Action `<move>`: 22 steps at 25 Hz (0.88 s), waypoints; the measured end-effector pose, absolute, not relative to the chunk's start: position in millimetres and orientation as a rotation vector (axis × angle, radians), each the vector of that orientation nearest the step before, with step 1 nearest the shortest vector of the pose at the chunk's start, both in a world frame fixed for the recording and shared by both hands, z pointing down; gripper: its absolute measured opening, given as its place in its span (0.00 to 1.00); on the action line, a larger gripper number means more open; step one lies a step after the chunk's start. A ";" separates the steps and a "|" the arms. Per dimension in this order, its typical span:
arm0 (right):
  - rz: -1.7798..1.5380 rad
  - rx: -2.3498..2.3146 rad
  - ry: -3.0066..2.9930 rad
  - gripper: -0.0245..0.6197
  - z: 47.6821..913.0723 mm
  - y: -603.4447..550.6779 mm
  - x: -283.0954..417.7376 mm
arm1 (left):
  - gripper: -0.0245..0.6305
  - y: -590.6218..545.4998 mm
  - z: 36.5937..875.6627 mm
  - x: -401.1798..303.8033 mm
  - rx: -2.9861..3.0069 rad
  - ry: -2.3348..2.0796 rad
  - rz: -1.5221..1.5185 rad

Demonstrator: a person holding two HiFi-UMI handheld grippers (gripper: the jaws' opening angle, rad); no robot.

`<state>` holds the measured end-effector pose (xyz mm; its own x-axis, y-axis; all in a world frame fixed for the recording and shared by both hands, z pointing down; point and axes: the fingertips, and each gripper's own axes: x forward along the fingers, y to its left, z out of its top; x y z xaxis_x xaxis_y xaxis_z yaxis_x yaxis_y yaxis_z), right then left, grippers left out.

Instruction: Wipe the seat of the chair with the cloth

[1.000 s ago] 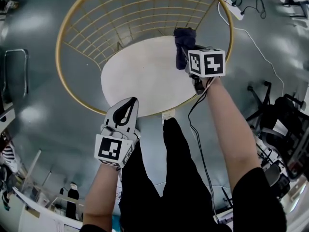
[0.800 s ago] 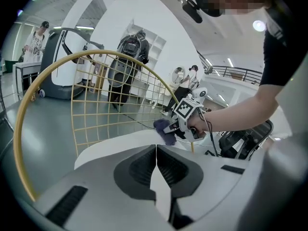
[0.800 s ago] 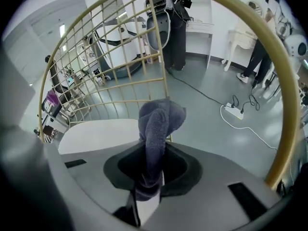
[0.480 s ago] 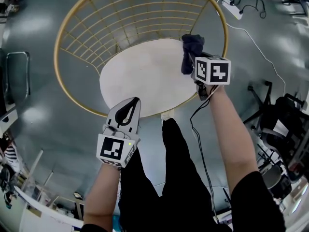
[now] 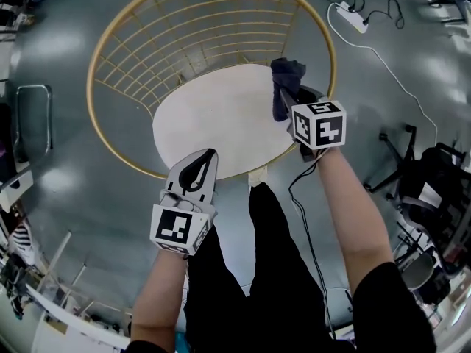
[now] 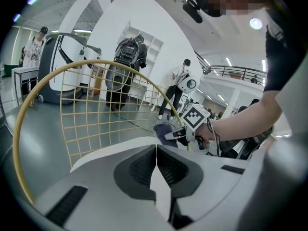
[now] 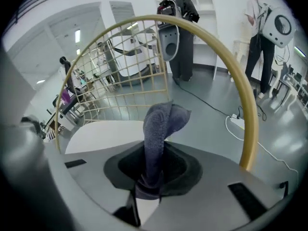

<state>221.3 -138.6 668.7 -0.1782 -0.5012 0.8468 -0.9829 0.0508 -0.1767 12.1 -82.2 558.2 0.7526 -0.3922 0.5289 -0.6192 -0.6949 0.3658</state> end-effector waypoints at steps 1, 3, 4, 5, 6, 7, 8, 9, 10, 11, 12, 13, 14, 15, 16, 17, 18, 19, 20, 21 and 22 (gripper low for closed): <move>1.021 1.481 -1.771 0.16 662.3 -137.2 215.9 | 0.07 -81.5 554.4 12.7 2.419 -0.760 0.564; 0.983 1.460 -1.818 0.16 648.0 -133.7 203.9 | 0.07 -80.3 544.6 13.0 2.431 -0.759 0.558; 0.971 1.453 -1.837 0.16 640.3 -131.5 198.1 | 0.07 -79.8 538.5 12.9 2.440 -0.758 0.554; 0.961 1.451 -1.854 0.16 632.0 -128.8 192.7 | 0.07 -79.0 531.5 12.6 2.450 -0.758 0.549; 0.954 1.450 -1.869 0.16 623.1 -125.4 187.4 | 0.07 -77.7 523.7 11.8 2.459 -0.758 0.543; 0.948 1.450 -1.882 0.16 613.7 -121.4 182.1 | 0.07 -75.5 515.1 10.2 2.466 -0.760 0.537; 0.944 1.451 -1.894 0.16 603.7 -117.0 176.6 | 0.07 -72.5 506.1 7.8 2.472 -0.763 0.531; 0.942 1.453 -1.906 0.16 593.0 -112.3 170.8 | 0.07 -68.6 496.9 4.7 2.477 -0.766 0.527; 0.941 1.457 -1.918 0.16 581.5 -107.5 164.8 | 0.07 -64.1 487.9 0.9 2.480 -0.768 0.526; 0.940 1.462 -1.931 0.16 569.1 -102.8 158.6 | 0.07 -59.5 479.0 -3.5 2.481 -0.771 0.526; 0.936 1.471 -1.947 0.16 555.9 -99.0 152.4 | 0.07 -55.5 470.1 -8.3 2.484 -0.774 0.526; 0.926 1.481 -1.965 0.16 541.9 -96.3 146.2 | 0.07 -52.6 460.9 -13.1 2.491 -0.777 0.523; 0.910 1.491 -1.985 0.16 527.3 -94.3 140.2 | 0.07 -50.5 451.4 -17.9 2.501 -0.782 0.518; 0.892 1.500 -2.005 0.16 512.3 -91.9 134.5 | 0.07 -48.3 441.3 -22.6 2.513 -0.787 0.512; 0.873 1.507 -2.024 0.16 496.9 -87.9 129.2 | 0.07 -44.9 430.5 -27.2 2.524 -0.793 0.507; 0.857 1.512 -2.039 0.16 481.3 -81.9 124.3 | 0.07 -40.0 418.8 -31.9 2.532 -0.799 0.502; 0.845 1.516 -2.053 0.16 465.5 -74.7 119.6 | 0.07 -34.3 406.3 -36.9 2.537 -0.807 0.496; 0.834 1.522 -2.066 0.16 449.4 -67.9 115.3 | 0.07 -29.2 393.4 -42.2 2.541 -0.816 0.488; 0.823 1.532 -2.079 0.16 433.2 -62.8 111.4 | 0.07 -25.9 380.6 -47.6 2.547 -0.825 0.478; 0.810 1.545 -2.092 0.16 417.0 -59.6 108.1 | 0.07 -24.6 368.3 -52.9 2.556 -0.834 0.467; 0.797 1.561 -2.106 0.16 400.9 -57.6 105.2 | 0.07 -24.7 356.7 -58.1 2.565 -0.841 0.456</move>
<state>105.2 -57.6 400.9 -0.2969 -0.7270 0.6191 -0.9548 0.2142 -0.2063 -58.1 -24.7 356.7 0.7657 -0.4871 0.4201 -0.6179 -0.7384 0.2701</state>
